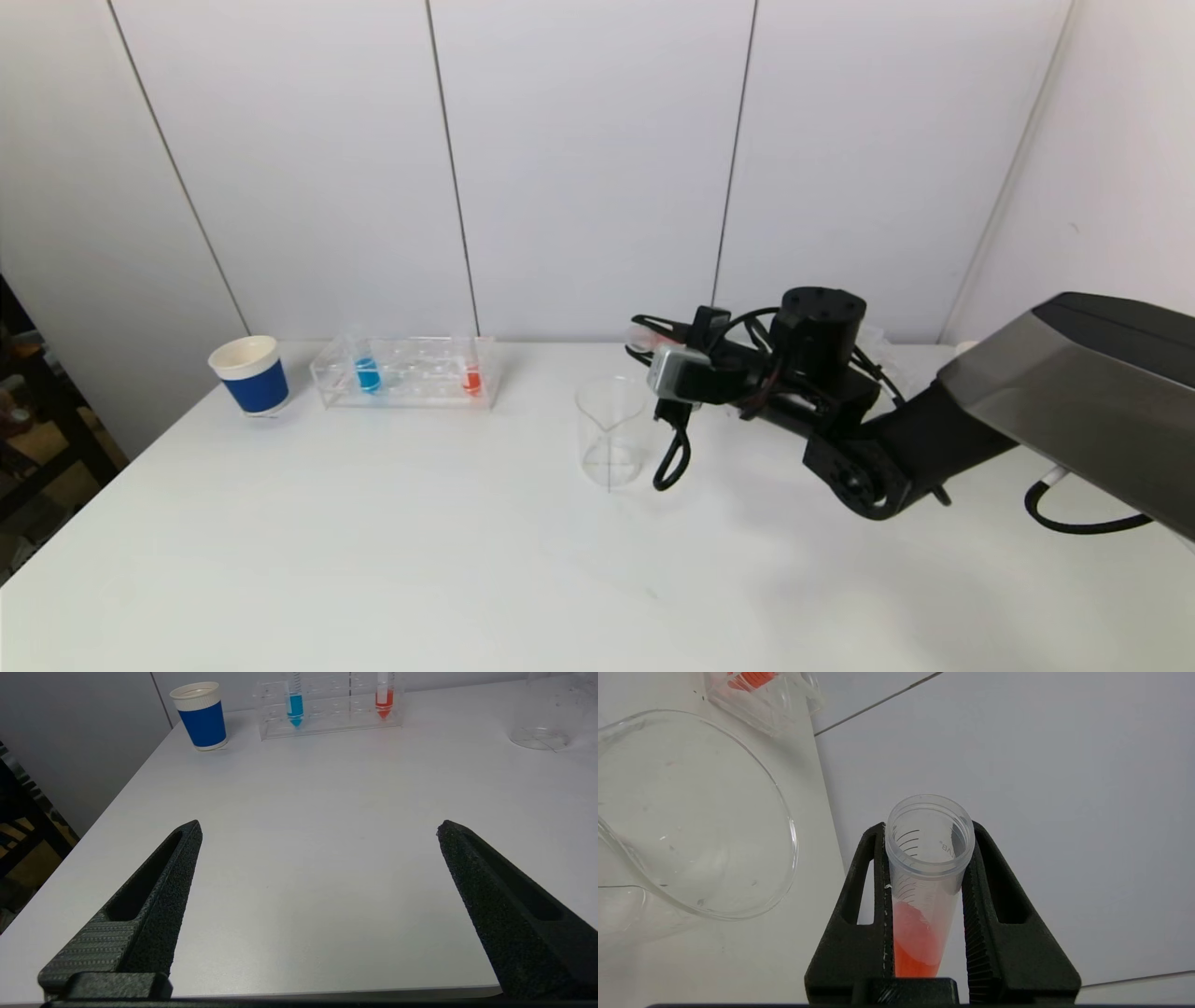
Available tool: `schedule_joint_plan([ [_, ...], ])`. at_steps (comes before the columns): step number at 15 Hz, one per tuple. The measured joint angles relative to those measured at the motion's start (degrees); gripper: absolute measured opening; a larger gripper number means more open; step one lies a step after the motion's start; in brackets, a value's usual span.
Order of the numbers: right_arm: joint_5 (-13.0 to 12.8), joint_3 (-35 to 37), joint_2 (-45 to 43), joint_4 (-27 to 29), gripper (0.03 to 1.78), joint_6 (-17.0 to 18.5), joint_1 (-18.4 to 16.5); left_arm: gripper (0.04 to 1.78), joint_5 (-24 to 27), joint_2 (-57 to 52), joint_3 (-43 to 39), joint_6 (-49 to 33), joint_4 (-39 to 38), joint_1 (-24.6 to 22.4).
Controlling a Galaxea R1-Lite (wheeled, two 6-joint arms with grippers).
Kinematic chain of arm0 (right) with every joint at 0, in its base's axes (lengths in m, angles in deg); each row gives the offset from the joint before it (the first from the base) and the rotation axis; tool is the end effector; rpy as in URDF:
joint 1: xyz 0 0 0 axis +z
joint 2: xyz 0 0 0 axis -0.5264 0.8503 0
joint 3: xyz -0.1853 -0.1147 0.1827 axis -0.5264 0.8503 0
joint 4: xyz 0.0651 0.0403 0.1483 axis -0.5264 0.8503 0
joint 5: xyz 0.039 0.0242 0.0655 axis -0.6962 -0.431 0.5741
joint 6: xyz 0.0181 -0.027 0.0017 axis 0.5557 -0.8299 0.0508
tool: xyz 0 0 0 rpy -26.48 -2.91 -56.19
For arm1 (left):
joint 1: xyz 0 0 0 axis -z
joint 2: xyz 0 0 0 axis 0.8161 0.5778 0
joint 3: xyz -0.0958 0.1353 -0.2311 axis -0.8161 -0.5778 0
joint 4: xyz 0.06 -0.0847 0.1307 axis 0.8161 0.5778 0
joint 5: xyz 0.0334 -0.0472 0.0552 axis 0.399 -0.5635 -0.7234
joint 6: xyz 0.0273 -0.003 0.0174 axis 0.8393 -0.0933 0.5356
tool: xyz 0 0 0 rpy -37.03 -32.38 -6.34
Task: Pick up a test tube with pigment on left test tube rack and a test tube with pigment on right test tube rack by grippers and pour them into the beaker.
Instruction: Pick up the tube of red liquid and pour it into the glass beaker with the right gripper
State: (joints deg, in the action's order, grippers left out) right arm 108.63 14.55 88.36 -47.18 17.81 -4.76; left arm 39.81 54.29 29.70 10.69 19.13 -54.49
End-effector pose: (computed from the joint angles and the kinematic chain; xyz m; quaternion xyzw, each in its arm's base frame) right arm 0.3632 0.1990 0.1139 -0.4793 -0.2136 0.3573 0.7727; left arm -0.0232 -0.0003 0.0753 0.0412 0.0002 -0.0077 0.9991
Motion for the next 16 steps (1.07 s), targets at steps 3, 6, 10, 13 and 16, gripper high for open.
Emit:
schedule_joint_plan([
  [3,-0.23,0.09,0.00,0.24,0.48,-2.12,0.26,1.76,0.00,0.00,0.00,0.01,0.00,0.00],
  [6,-0.37,0.20,-0.02,0.46,0.48,-4.28,0.78,1.76,0.02,0.00,0.00,0.00,0.00,0.00],
  [10,-0.69,0.41,-0.02,0.55,0.48,-5.86,1.38,1.76,0.02,0.00,0.00,0.01,-0.01,0.00],
  [13,-2.40,0.61,-0.35,0.61,0.48,-7.50,1.68,1.76,0.02,0.00,0.00,0.06,0.00,0.00],
  [16,-2.84,0.83,-1.21,2.58,0.48,-10.14,1.83,1.76,0.00,0.00,0.00,0.04,-0.01,0.00],
])
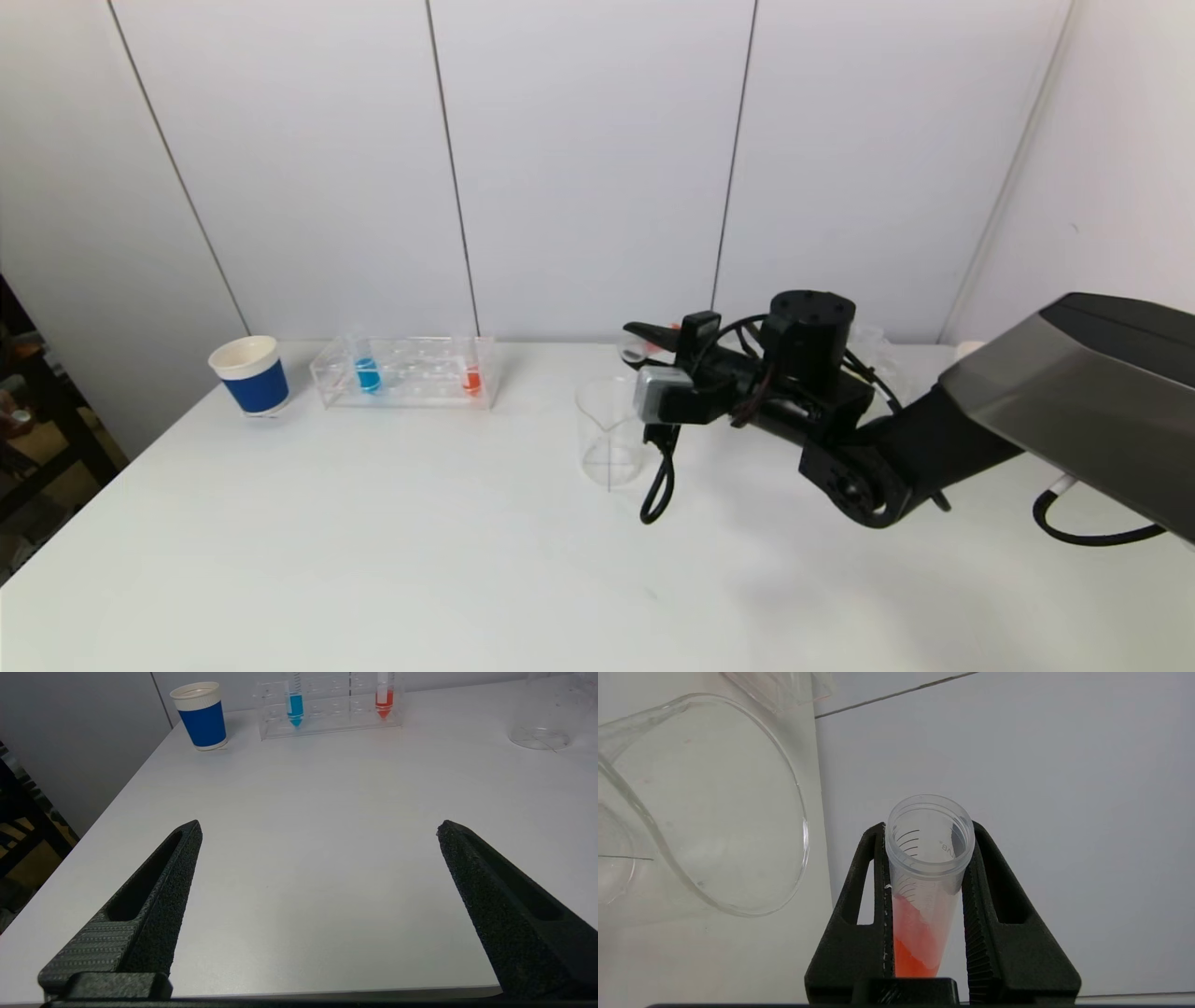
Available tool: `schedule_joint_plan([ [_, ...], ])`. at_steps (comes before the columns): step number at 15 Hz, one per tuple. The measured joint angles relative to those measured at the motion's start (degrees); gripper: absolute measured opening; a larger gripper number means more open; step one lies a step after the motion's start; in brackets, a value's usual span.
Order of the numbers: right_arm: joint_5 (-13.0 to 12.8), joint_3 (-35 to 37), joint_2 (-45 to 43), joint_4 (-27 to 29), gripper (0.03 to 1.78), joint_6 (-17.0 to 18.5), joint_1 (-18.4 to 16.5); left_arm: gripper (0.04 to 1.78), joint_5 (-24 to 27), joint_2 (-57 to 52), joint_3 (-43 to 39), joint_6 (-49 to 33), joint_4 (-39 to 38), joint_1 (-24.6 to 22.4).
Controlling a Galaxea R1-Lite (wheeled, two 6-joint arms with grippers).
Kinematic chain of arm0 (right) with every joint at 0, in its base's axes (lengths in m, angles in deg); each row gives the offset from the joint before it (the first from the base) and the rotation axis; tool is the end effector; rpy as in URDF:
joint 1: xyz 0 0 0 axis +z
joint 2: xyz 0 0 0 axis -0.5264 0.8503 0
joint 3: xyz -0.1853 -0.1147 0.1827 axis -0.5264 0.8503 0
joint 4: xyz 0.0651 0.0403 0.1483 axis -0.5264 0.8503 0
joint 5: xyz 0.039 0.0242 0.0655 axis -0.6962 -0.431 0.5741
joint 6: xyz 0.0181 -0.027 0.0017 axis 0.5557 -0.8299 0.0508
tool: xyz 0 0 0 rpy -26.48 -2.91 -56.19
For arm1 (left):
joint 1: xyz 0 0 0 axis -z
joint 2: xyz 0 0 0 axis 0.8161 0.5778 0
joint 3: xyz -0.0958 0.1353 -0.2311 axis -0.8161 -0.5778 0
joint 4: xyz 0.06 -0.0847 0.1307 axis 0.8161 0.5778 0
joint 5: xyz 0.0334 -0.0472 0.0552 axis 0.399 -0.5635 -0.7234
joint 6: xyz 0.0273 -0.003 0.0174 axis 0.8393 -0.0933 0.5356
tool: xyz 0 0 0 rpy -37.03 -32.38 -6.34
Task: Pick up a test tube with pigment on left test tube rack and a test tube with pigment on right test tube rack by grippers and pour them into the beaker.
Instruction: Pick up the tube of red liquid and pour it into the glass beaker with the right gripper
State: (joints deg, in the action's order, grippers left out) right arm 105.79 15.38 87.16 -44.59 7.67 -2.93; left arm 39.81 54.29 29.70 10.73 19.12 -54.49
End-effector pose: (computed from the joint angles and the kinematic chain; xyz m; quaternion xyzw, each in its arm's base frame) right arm 0.3542 0.2074 0.1140 -0.5492 -0.2240 0.3421 0.7289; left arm -0.0232 -0.0003 0.0753 0.0416 0.0001 -0.0077 0.9991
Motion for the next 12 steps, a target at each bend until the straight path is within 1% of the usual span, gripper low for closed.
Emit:
schedule_joint_plan([
  [1,-0.09,0.00,-0.33,0.76,0.48,-0.94,-0.02,1.76,0.00,0.00,0.00,0.02,0.01,0.00],
  [3,-1.40,0.06,-0.88,1.39,0.48,-2.86,0.00,1.76,0.02,0.00,0.00,-0.02,0.01,0.00],
  [5,-1.77,0.17,-1.30,2.12,0.48,-3.86,0.05,1.76,0.02,0.00,0.00,-0.02,0.00,0.00],
  [10,-3.94,0.41,-2.49,3.23,0.48,-5.99,0.09,1.76,-0.02,0.00,0.00,-0.02,0.00,0.00],
  [12,-4.22,0.52,-2.95,4.25,0.48,-6.97,0.20,1.76,0.00,0.00,0.00,-0.02,0.01,0.00],
])
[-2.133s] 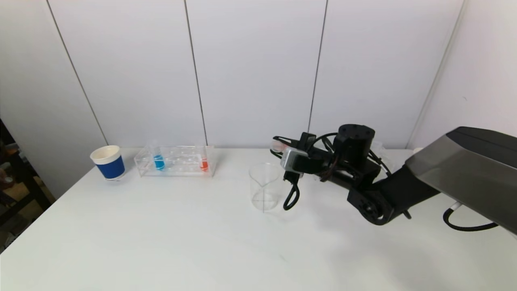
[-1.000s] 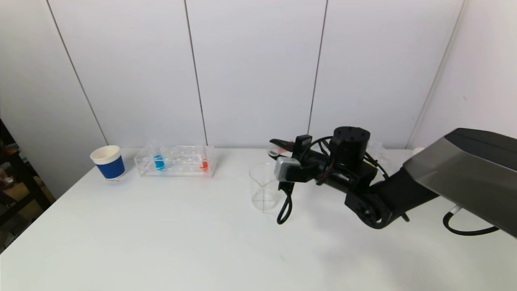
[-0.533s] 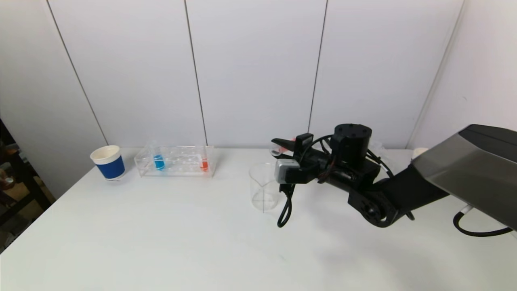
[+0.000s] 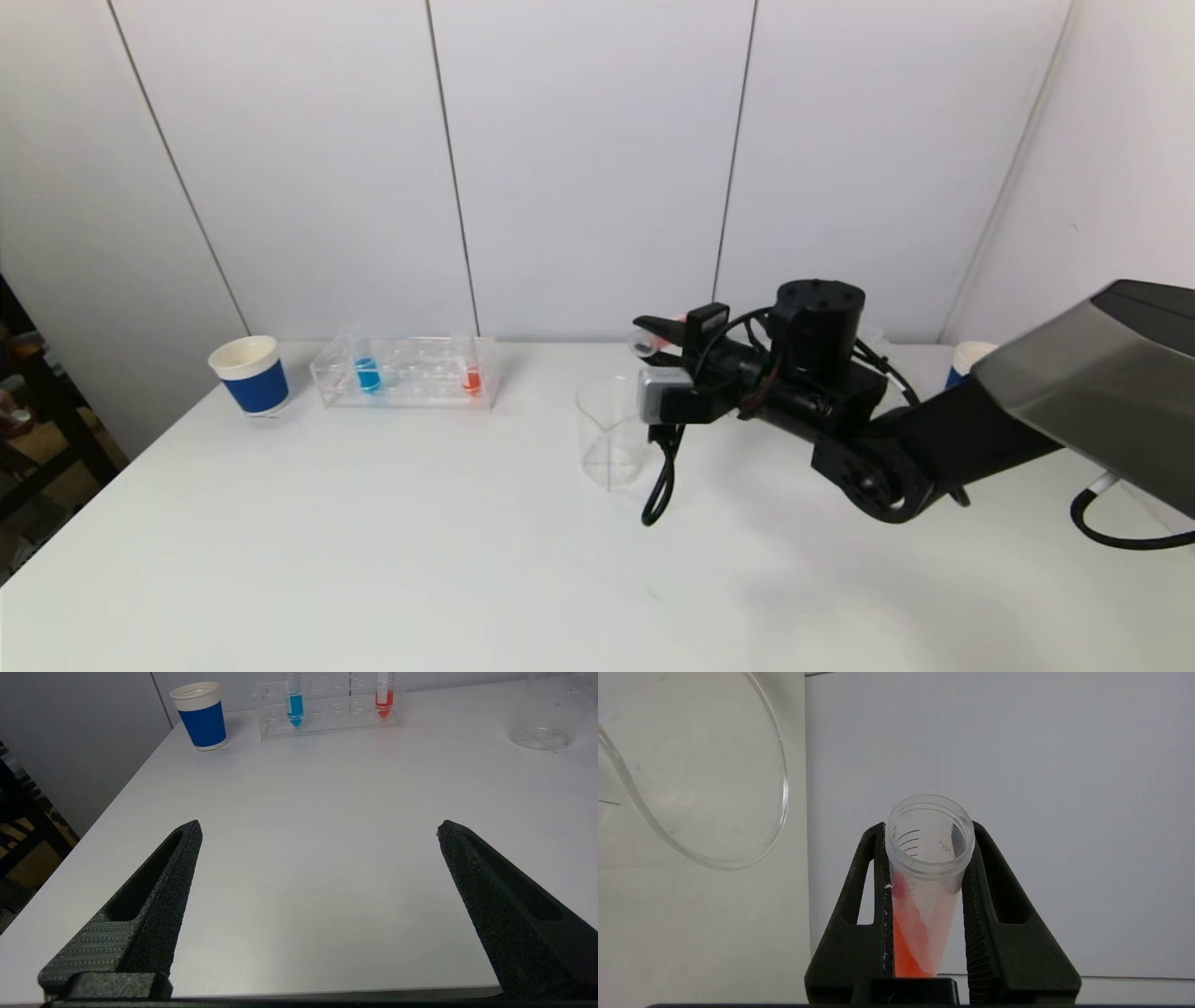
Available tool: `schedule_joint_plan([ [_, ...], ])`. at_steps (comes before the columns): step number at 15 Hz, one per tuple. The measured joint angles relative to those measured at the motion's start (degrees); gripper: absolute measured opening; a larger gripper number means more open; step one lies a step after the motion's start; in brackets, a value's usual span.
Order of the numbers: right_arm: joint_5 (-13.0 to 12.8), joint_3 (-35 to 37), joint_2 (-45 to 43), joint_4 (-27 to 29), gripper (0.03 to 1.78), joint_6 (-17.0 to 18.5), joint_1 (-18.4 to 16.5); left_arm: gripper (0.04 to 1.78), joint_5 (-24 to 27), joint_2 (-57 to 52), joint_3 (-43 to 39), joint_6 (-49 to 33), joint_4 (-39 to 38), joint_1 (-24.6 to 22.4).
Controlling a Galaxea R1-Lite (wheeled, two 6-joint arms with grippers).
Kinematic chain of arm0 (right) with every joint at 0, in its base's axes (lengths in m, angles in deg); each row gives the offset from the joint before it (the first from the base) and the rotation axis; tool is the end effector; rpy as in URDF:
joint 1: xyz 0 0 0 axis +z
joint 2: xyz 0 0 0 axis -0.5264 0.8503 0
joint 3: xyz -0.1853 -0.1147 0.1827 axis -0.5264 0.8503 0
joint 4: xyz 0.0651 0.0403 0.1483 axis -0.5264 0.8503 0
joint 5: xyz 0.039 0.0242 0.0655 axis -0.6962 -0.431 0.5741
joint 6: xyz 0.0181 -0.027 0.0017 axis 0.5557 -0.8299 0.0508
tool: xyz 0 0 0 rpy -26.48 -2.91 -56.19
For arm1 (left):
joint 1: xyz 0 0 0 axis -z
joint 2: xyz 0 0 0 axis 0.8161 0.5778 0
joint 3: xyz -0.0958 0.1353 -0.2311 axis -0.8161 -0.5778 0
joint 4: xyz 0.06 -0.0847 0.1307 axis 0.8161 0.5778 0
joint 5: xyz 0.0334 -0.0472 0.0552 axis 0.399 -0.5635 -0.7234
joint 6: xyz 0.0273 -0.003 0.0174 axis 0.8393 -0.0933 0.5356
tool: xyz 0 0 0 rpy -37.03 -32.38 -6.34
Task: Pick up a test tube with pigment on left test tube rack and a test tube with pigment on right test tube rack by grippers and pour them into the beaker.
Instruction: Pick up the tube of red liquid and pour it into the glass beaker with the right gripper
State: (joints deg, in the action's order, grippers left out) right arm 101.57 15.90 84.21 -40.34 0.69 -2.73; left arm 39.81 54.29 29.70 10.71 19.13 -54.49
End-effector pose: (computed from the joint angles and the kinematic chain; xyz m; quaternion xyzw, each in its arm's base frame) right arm 0.3485 0.2033 0.1245 -0.6033 -0.2114 0.3132 0.7023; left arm -0.0232 -0.0003 0.0753 0.0414 0.0002 -0.0077 0.9991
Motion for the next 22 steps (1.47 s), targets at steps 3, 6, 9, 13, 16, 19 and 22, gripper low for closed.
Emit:
schedule_joint_plan([
  [3,-0.77,0.04,-0.22,0.11,0.48,-1.05,0.18,1.76,0.00,0.00,0.00,-0.01,0.00,0.00],
  [6,-0.89,0.15,-0.22,0.60,0.48,-1.77,0.62,1.76,0.02,0.00,0.00,0.02,0.00,0.00],
  [9,-0.91,0.23,-0.06,0.82,0.48,-2.93,1.18,1.76,0.02,0.00,0.00,0.00,0.00,0.00],
  [13,-2.36,0.45,0.06,0.83,0.48,-5.63,1.56,1.76,0.02,0.00,0.00,0.00,0.00,0.00],
  [16,-3.34,0.74,0.00,0.94,0.48,-7.67,1.79,1.76,0.02,0.00,0.00,-0.01,0.02,0.01],
  [19,-3.97,0.83,-0.24,2.10,0.48,-8.70,2.28,1.76,0.02,0.00,0.00,-0.01,0.02,0.00],
  [22,-4.57,0.85,-0.61,2.47,0.48,-9.64,2.63,1.76,0.02,0.00,0.00,0.02,0.00,0.01],
])
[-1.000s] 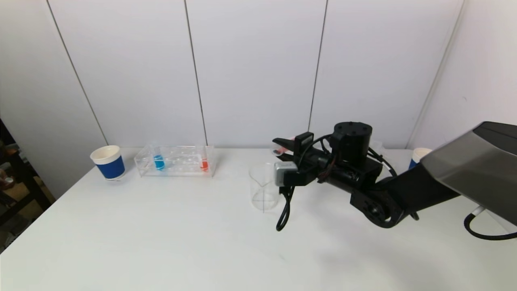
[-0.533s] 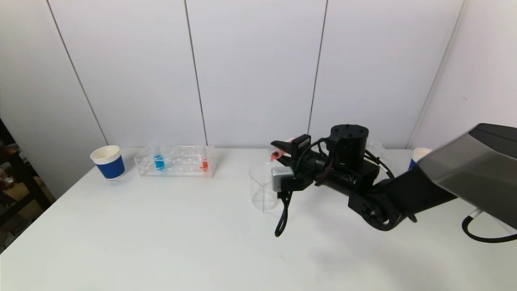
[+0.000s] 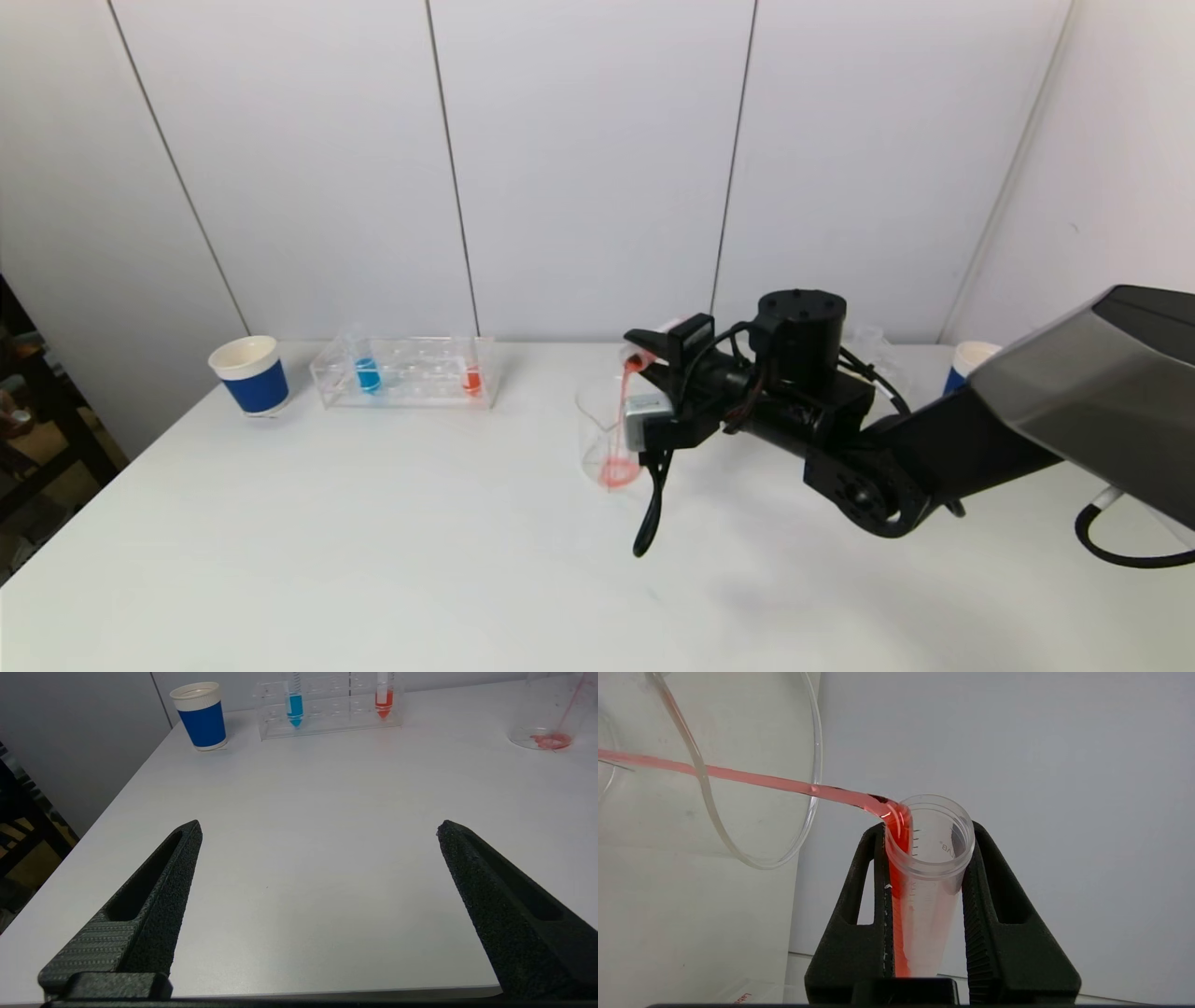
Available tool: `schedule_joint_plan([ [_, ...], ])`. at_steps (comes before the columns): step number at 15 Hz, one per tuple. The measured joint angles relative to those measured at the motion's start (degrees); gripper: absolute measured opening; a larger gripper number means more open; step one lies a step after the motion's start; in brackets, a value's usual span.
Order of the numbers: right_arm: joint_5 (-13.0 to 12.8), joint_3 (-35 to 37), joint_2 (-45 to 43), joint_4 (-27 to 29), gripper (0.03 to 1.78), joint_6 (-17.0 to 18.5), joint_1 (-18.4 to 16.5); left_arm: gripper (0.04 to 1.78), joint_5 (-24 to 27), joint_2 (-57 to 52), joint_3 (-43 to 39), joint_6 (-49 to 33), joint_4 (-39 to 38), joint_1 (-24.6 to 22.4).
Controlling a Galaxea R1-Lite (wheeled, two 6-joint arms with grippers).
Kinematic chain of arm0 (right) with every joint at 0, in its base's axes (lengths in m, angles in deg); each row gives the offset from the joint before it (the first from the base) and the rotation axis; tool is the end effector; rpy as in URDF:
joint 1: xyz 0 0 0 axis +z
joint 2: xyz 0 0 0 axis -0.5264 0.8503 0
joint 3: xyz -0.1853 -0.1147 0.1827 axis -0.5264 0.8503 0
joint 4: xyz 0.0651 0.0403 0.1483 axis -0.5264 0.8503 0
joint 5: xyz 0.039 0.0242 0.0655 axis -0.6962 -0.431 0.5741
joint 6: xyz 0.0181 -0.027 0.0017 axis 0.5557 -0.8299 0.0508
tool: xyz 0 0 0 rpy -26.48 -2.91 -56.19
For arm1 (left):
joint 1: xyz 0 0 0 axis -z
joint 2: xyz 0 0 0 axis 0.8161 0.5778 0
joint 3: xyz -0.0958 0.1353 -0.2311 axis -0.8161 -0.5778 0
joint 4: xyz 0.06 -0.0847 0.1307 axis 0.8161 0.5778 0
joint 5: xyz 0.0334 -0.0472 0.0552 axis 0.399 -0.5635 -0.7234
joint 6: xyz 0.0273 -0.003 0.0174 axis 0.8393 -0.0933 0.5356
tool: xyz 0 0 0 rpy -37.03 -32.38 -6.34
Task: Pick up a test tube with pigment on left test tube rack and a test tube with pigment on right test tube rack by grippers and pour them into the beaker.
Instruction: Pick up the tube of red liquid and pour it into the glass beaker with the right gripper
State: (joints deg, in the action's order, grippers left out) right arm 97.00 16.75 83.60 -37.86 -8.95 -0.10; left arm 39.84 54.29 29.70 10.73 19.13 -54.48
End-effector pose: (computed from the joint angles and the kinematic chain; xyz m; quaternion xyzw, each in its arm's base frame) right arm 0.3376 0.2153 0.1203 -0.6687 -0.2094 0.2991 0.6477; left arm -0.0232 -0.0003 0.0753 0.0416 0.0002 -0.0081 0.9991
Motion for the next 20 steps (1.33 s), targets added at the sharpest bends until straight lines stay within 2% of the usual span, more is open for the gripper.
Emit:
schedule_joint_plan([
  [6,-1.27,0.00,-0.63,1.62,0.48,-3.51,0.11,1.76,-0.02,0.00,0.00,-0.02,0.00,0.00],
  [15,-1.68,-0.09,-0.61,1.99,0.48,-5.22,0.15,1.76,-0.02,0.00,0.00,-0.02,0.00,-0.01],
  [20,-1.96,-0.09,-0.63,3.41,0.48,-7.64,0.21,1.76,0.00,0.00,0.00,0.00,0.00,-0.01],
])
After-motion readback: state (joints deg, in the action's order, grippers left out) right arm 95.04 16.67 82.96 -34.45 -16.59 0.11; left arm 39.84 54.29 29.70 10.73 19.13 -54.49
